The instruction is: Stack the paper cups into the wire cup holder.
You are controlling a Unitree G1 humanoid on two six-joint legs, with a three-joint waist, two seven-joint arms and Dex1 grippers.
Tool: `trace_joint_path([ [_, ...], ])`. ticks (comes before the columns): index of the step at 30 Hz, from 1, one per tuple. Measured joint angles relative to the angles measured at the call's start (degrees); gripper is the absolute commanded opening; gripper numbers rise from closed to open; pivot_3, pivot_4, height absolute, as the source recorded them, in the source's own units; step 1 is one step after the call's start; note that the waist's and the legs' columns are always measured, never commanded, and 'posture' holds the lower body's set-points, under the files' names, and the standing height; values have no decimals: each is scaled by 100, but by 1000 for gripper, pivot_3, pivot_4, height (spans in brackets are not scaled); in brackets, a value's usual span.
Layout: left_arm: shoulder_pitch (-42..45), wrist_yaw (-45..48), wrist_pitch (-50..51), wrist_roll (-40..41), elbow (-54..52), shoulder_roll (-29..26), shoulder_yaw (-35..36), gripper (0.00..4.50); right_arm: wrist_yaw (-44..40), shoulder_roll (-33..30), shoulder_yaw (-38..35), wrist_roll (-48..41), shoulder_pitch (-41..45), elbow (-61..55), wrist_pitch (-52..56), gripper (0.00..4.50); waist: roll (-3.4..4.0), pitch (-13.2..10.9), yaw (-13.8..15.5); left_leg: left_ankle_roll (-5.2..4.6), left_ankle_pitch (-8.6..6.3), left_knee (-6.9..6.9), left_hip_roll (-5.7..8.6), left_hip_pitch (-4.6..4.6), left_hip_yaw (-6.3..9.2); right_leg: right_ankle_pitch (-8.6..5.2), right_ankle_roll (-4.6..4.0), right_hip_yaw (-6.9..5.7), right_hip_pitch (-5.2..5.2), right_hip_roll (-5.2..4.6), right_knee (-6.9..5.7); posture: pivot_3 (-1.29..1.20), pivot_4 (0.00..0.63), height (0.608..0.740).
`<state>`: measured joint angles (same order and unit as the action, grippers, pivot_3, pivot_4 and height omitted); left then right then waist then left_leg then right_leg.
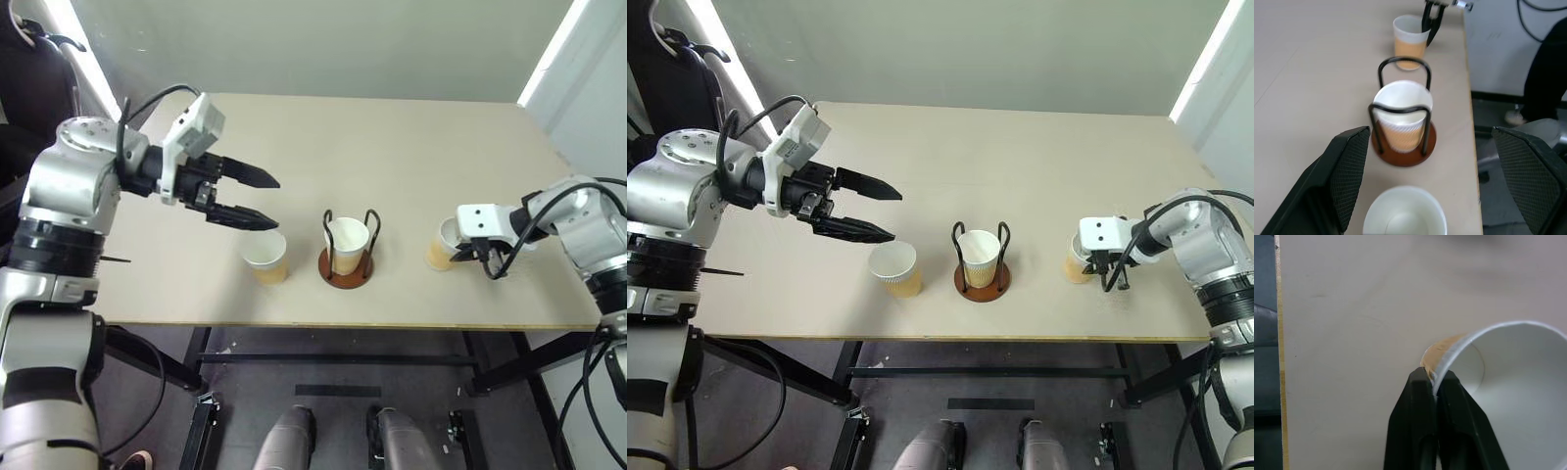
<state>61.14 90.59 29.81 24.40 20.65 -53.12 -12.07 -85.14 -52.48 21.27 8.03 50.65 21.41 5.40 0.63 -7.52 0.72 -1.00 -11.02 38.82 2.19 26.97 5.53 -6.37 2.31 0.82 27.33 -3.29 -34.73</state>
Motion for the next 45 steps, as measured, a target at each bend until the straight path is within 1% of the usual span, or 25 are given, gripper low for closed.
trace_joint_path([
  [6, 8, 2, -260, -232, 483, -96, -5, 4301, -261, -57, -69, -171, -1, -428, 374, 34, 0, 0, -6, 1, 2, -25, 0, 0, 0, -7, -10, 0, 12, 0, 3, 0, 150, 740],
  [9, 25, 2, -385, -261, 703, -180, -21, 4301, -396, -155, -235, -364, 76, -771, 699, 34, 0, 0, -5, 7, 6, -45, 0, 0, 0, -13, -17, 0, 20, -1, 4, 0, 150, 740],
  [12, 64, 2, -489, -346, 865, -197, -54, 4301, -429, -198, -443, -526, 428, -1062, 972, 34, 0, 0, -11, 10, 12, -62, -2, -2, 0, -17, -24, -1, 27, 0, 4, 0, 150, 740],
  [18, 85, 2, -700, -361, 1111, -185, -234, 4301, -425, -126, -721, -967, 1433, -1641, 1773, 34, 0, 0, -12, 8, 21, -76, -7, 0, 8, -38, -45, -13, 39, 2, -9, 0, 150, 740],
  [25, 276, 3, -758, -170, 1181, -89, -408, 4301, -421, 435, -730, -1545, 2015, -2299, 2767, 34, 0, 0, -11, 8, 21, -78, -8, 4, 13, -51, -59, -24, 45, 3, -15, 0, 150, 740],
  [29, 276, 3, -764, -87, 1179, -99, -475, 4301, -344, 720, -661, -1768, 2054, -2565, 3136, 34, 0, 0, -14, 8, 20, -77, -7, 3, 15, -56, -63, -26, 45, 3, -17, 0, 150, 740],
  [33, 277, 3, -805, -37, 1155, -101, -475, 4301, -212, 1046, -412, -1790, 2057, -2580, 3141, 34, 0, 0, -16, 13, 25, -77, -10, 2, 19, -56, -63, -32, 46, 5, -22, 0, 150, 740],
  [35, 276, 3, -816, 25, 1143, -107, -475, 4301, -147, 1152, -266, -1722, 2056, -2476, 2954, 34, 0, 0, -13, 14, 28, -76, -11, 2, 23, -56, -63, -37, 46, 5, -24, 0, 150, 740],
  [39, 272, 3, -817, 62, 1077, -182, -475, 4301, -122, 1231, -4, -1502, 2010, -2101, 2502, 34, 0, 0, -11, 15, 33, -75, -10, 4, 25, -54, -66, -39, 45, 4, -26, 0, 150, 740],
  [45, 264, 3, -816, 78, 1039, -223, -474, 4301, -132, 1337, 152, -1263, 2009, -1691, 1970, 34, 0, 0, -15, 19, 35, -75, -13, 2, 27, -53, -67, -43, 46, 5, -30, 0, 150, 740],
])
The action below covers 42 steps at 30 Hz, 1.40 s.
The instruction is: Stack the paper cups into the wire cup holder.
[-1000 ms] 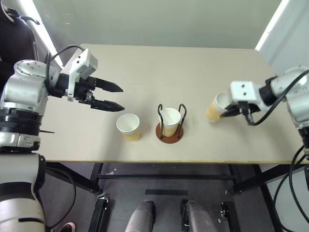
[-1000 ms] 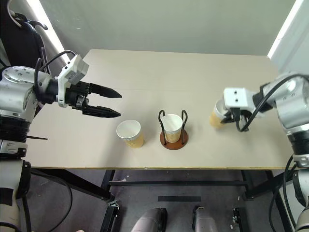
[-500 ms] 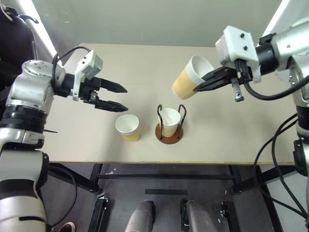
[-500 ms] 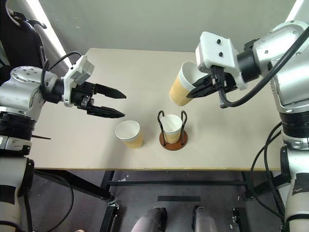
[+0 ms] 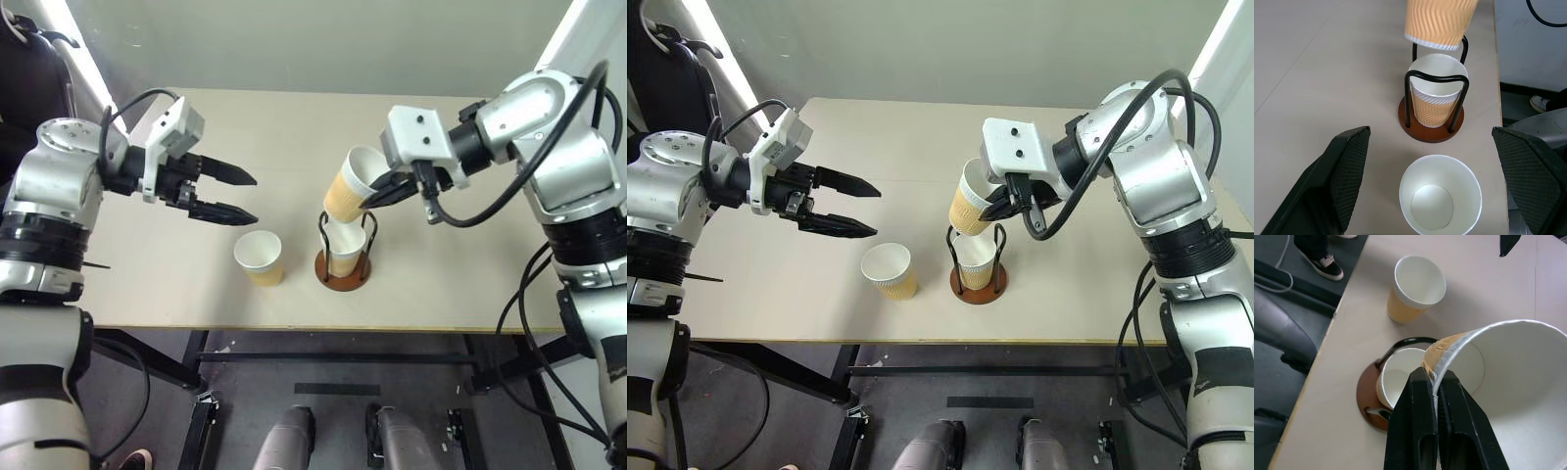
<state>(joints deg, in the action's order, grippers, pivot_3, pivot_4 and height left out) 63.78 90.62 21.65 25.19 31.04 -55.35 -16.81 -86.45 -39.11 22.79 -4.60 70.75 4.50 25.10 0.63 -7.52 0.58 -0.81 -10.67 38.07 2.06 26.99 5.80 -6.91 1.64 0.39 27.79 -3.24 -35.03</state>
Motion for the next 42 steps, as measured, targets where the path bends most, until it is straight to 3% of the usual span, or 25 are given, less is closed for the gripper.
trace_joint_path([
  [17, -30, 0, 5, -3, -59, -19, 15, 4301, -248, 62, 325, 159, -395, -263, -154, 34, 0, 0, -5, 6, 10, 1, -4, -1, 3, 5, -11, -8, -2, 0, -3, 0, 150, 740],
  [30, -49, 1, 4, -18, -63, -20, 98, 4301, -258, 225, 392, 525, -393, 209, -740, 34, 0, 0, -6, 7, 18, 0, -8, -1, 5, 14, -25, -13, -2, 3, -4, 0, 150, 740],
  [33, -69, 1, 5, -33, -68, -19, 111, 4301, -263, 284, 440, 611, -394, 224, -814, 554, 0, 0, -6, 7, 18, 0, -9, -1, 5, 14, -25, -14, -2, 3, -4, 0, 150, 740],
  [37, -101, 1, 7, -47, -75, -19, 145, 4301, -251, 516, 422, 443, -383, 188, -376, 1916, 0, 0, -18, 9, 19, -1, -9, -1, 5, 14, -25, -14, -2, 4, -4, 0, 150, 740],
  [42, -174, -1, 7, -88, -156, 71, 263, 4301, 222, 923, -113, -138, -164, 48, 768, 1916, 0, 0, -9, 16, 24, -3, -10, 3, 10, 14, -27, -17, 0, 6, -4, 0, 150, 740],
])
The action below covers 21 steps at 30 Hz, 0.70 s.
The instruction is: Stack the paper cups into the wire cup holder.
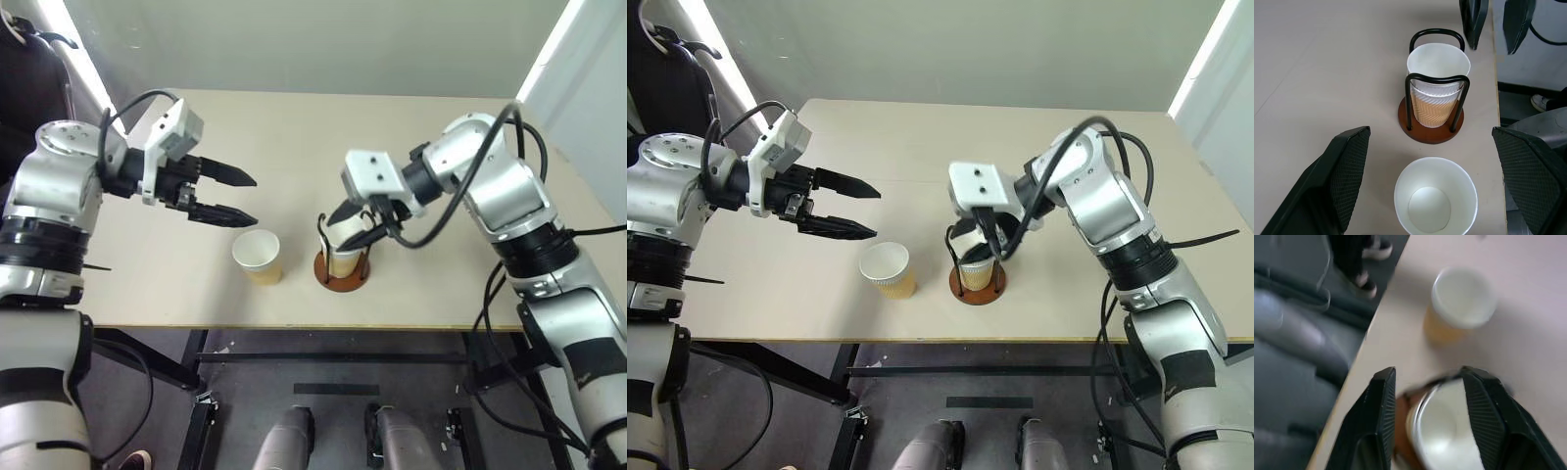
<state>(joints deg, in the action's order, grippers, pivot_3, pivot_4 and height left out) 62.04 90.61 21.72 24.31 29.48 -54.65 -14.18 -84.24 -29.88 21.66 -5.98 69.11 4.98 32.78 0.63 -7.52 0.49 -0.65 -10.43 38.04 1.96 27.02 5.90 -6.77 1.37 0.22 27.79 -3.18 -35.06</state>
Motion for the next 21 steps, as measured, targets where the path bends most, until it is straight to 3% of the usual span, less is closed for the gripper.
trace_joint_path([
  [4, 72, -16, -125, -305, -1, 16, 89, 4301, 332, -148, -522, -308, 114, -164, 539, 1916, -1, 1, 21, 5, -5, 1, 3, 1, 1, -4, -13, 0, -2, -1, 5, 0, 150, 740],
  [11, 149, 0, -1383, -1329, -312, -419, -48, 4301, 256, -1052, -1030, -985, 113, -639, 1396, 1916, -1, 0, 1, 8, -10, -10, -1, -2, 2, -13, -15, 1, 2, 3, 5, 0, 150, 740],
  [21, -724, 7, -1407, -1340, -1710, -671, -264, 4301, -219, -1838, -1196, -1566, -22, -853, 1218, 1916, -1, 0, -14, 6, -7, -6, -4, -5, 2, -13, -14, 1, 2, 5, -6, 0, 150, 740],
])
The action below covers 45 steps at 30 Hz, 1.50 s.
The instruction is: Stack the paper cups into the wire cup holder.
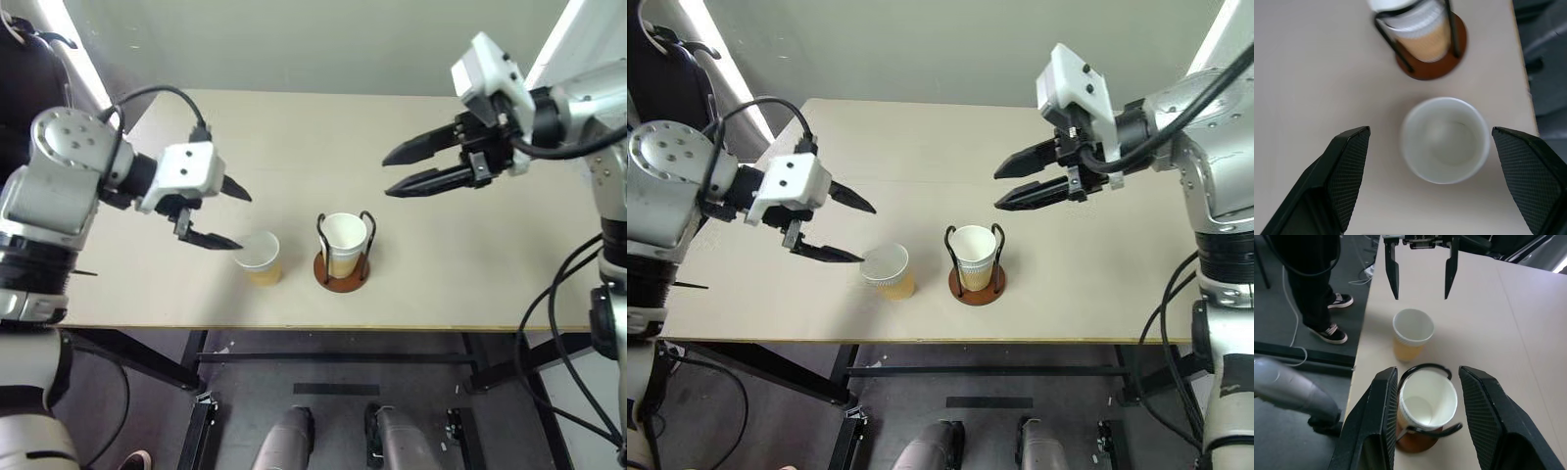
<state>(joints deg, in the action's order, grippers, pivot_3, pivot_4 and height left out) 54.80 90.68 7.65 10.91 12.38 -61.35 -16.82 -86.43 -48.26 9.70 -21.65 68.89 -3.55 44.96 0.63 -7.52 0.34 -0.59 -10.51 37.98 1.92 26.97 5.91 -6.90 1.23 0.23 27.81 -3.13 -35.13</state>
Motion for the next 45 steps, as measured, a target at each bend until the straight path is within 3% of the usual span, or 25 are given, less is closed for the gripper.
trace_joint_path([
  [7, -192, 0, -75, -349, -101, -63, -108, 4301, -281, -382, -15, -188, 0, 158, -80, 1916, 0, 0, 0, 3, 2, 3, -1, -3, 2, 2, -3, 0, 0, 0, -8, 0, 150, 740],
  [27, -495, -6, -634, -1167, 317, 453, -335, 4301, -198, -435, -1, -172, -172, 271, -215, 1916, -1, 1, 12, 4, 3, 6, -1, -2, 2, 4, -6, 0, -1, -2, -12, 0, 150, 740],
  [31, -450, -23, -774, -1287, 551, 620, -344, 3424, -179, -467, -1, -166, -294, 266, -245, 1952, -1, 1, 18, 4, 3, 7, -1, -3, 2, 4, -6, 0, -1, -2, -14, 0, 150, 740],
  [40, -135, -9, -879, -1326, 1131, 832, -343, 41, -183, -524, 13, 121, -970, 368, -1263, 1952, -2, 1, 22, -2, 7, 10, 0, -1, 1, 9, 1, -1, -2, -4, -13, 0, 150, 740],
  [45, 303, 0, -684, -997, 1265, 831, -437, 13, -197, -429, 23, 204, -995, 593, -1584, 1952, -3, 2, 23, -8, 11, 11, 0, 0, 1, 17, 9, -1, -3, -3, -11, 0, 150, 740],
])
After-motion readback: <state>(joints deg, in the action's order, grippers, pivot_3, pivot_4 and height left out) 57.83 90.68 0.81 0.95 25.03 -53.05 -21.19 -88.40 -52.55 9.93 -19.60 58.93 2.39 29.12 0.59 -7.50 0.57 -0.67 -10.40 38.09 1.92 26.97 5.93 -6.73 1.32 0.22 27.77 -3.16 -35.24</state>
